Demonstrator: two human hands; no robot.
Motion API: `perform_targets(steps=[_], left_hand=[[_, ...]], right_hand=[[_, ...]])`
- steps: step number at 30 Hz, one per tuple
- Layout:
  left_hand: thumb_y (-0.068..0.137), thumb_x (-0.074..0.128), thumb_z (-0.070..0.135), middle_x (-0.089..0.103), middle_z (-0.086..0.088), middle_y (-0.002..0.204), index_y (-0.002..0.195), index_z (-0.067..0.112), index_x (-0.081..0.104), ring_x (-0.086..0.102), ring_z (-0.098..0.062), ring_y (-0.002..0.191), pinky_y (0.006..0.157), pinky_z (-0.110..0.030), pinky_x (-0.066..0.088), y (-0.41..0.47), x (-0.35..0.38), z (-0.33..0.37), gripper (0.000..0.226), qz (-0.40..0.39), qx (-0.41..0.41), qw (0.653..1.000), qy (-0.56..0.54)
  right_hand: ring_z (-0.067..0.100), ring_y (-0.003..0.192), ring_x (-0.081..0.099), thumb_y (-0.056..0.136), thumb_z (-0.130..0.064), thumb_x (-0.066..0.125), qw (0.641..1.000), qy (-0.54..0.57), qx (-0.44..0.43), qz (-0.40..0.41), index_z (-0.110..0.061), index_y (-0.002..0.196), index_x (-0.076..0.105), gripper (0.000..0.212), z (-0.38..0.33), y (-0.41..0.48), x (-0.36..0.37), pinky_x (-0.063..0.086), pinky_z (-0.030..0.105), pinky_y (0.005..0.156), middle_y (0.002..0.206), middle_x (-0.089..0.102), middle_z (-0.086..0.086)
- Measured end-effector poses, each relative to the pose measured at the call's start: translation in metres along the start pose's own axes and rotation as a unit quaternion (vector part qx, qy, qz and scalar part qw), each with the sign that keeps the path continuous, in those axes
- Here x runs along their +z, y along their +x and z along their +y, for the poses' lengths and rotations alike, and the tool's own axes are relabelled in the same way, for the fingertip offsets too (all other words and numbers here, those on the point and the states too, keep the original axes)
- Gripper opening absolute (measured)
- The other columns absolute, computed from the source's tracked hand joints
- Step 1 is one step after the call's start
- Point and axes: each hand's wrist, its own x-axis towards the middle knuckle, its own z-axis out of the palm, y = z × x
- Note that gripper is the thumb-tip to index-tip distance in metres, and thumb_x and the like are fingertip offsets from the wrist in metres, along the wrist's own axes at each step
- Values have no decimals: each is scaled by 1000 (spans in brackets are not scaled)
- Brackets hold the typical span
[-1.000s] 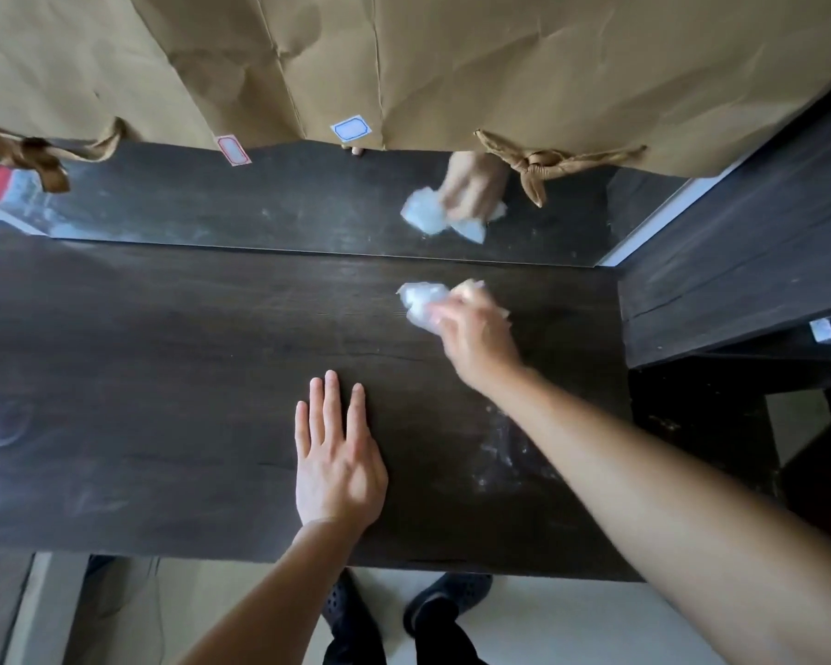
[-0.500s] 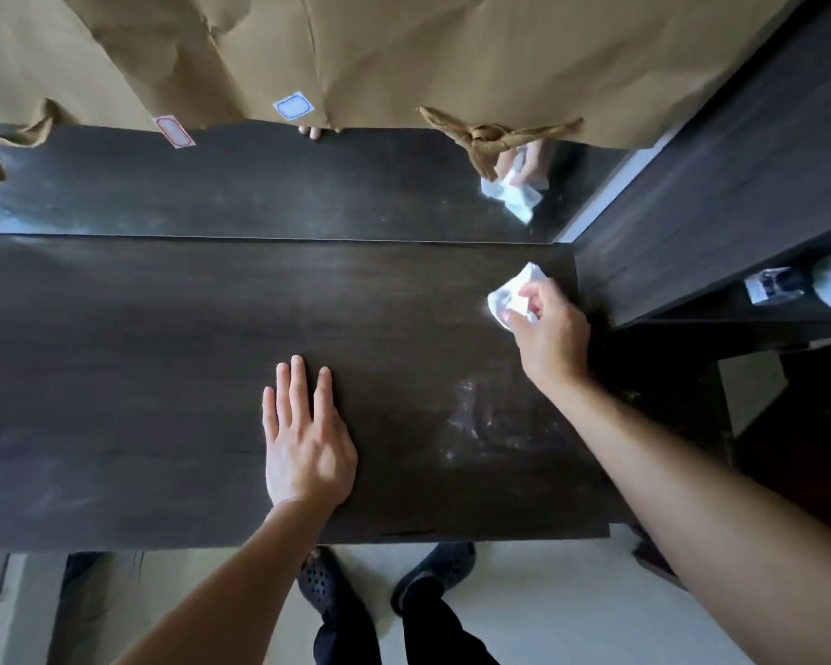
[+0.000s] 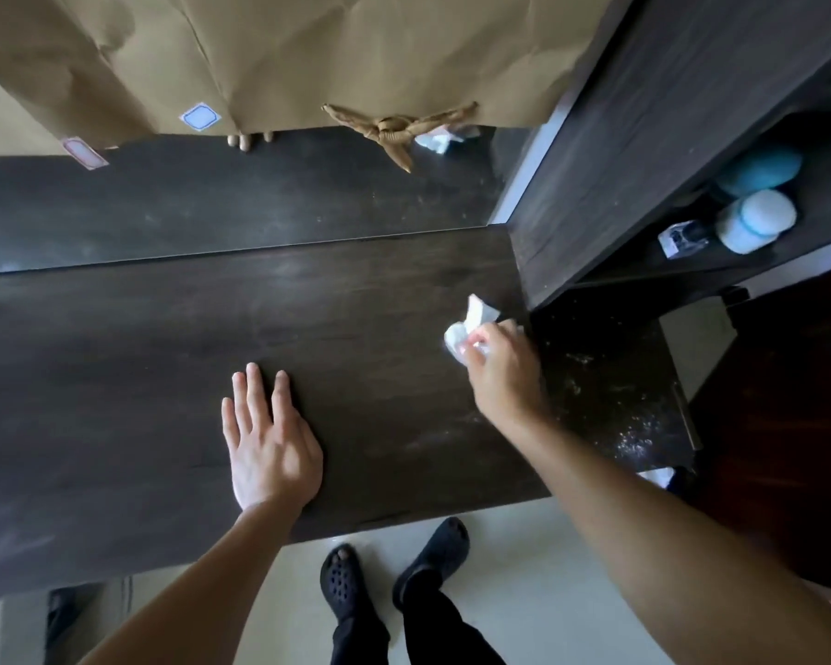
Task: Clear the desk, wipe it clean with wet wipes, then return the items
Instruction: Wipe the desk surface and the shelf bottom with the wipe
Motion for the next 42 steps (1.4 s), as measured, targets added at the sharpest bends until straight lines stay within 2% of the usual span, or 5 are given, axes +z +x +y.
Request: perform_targets(steps=[17, 23, 31, 38, 42], left_hand=[[89, 29, 20, 23, -24, 152, 139, 3, 38, 12, -36, 143, 117, -49, 8, 1, 4, -6, 53, -4, 16, 999, -29], [90, 30, 24, 21, -21, 153, 140, 6, 38, 12, -35, 144, 118, -47, 8, -1, -2, -16, 54, -23, 52, 998, -40], [92, 25, 35, 30, -20, 150, 135, 8, 46, 23, -36, 140, 115, -48, 18, -17, -26, -106, 55, -16, 77, 997, -14], [92, 30, 28, 30, -20, 150, 135, 8, 46, 23, -36, 140, 115, -48, 18, -14, -38, -158, 50, 20, 15, 999, -22], [91, 29, 26, 30, -20, 150, 135, 7, 46, 23, -36, 140, 114, -48, 19, -13, -37, -157, 50, 16, 13, 1000, -15]], right_hand=[[11, 82, 54, 84, -20, 67, 995, 72, -9, -63, -16, 82, 67, 4, -1, -144, -3, 39, 16, 64, 85, 57, -5], [25, 85, 56, 87, -16, 61, 971, 16, 222, 86, -10, 105, 60, 19, 25, -109, -26, 26, 22, 64, 104, 56, 11], [30, 82, 60, 90, -22, 56, 985, 79, -76, -131, -13, 102, 62, 16, -107, -165, 53, 49, 38, 69, 104, 48, 6], [41, 92, 57, 88, -15, 58, 970, -6, 210, 120, -10, 104, 55, 17, -26, -67, -5, 44, 35, 75, 117, 45, 18], [35, 79, 59, 86, -15, 57, 999, 22, -9, 45, -10, 86, 64, 9, -105, -110, 64, 51, 37, 65, 98, 55, 13]])
